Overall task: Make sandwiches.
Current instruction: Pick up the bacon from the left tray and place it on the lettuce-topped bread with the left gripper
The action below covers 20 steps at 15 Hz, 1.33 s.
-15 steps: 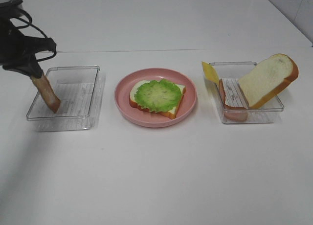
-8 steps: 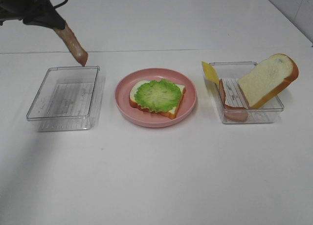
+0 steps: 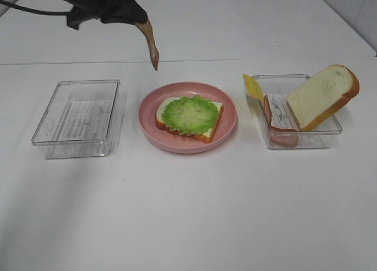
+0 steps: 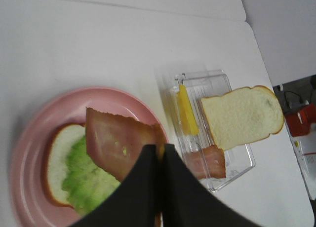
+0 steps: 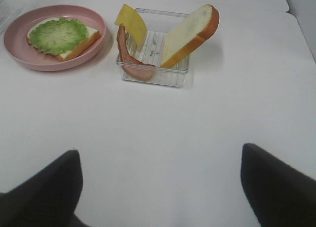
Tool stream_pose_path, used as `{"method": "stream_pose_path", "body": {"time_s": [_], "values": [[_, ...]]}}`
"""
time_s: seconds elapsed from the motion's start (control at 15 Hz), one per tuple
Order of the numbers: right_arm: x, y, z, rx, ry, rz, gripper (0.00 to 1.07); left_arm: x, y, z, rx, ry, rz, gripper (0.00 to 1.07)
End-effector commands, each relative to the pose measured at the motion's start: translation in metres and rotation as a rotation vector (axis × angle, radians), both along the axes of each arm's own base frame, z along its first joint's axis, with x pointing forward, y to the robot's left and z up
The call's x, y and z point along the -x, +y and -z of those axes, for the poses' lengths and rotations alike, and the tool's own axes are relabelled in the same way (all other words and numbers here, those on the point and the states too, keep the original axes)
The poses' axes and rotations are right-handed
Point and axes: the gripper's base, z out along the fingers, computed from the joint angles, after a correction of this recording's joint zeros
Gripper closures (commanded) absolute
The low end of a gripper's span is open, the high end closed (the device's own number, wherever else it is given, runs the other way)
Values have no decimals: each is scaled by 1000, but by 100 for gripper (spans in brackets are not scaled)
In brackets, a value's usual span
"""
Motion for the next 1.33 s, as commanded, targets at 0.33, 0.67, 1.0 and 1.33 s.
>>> {"method": "stream_pose_path", "body": {"time_s": [0.33,0.67,1.0,1.33], "values": [[3,0,0,-2,-25,4,30,-5,-73,49,124,132,152,107],[3,0,0,-2,-25,4,30,-1,-98,86,134,199,191,107],[3,0,0,-2,-25,4,30,1,-105,84,159,154,242,107],[3,0,0,-1,-25,5,30,-7,-85,87,79,126,253,107]]}}
